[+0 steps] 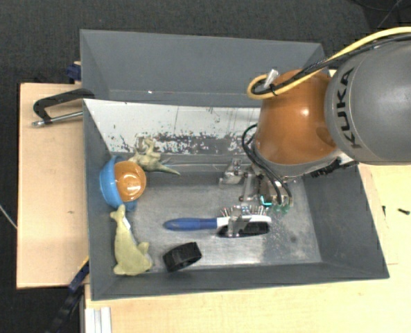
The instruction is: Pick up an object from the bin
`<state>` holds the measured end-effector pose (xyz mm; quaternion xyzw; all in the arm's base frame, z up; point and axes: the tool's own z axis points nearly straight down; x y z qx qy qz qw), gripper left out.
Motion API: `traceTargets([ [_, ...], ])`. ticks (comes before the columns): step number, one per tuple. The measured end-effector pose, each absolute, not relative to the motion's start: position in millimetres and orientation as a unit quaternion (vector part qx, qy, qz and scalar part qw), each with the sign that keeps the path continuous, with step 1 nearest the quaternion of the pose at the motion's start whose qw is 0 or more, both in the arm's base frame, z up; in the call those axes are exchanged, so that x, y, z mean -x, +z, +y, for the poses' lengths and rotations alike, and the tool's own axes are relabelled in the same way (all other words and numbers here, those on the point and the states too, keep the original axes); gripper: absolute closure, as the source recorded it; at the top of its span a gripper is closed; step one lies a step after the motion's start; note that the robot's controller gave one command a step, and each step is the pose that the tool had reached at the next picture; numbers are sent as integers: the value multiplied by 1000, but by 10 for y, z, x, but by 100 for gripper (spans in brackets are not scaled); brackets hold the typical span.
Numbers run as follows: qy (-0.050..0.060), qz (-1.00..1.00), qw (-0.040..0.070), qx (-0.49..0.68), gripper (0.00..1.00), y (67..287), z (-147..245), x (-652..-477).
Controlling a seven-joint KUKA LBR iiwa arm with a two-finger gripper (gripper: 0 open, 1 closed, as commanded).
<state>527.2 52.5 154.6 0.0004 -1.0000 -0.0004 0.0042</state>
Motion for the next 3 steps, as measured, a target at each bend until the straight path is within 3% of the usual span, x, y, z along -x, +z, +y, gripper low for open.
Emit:
traceTargets([
  [1, -1, -1000, -1, 13, 0, 721, 276, -5335],
  [2, -2, -1000, -8, 12, 100, 757, 287, -5368],
  [3, 0, -1000, -7, -12, 100, 2409, 58, -5414],
])
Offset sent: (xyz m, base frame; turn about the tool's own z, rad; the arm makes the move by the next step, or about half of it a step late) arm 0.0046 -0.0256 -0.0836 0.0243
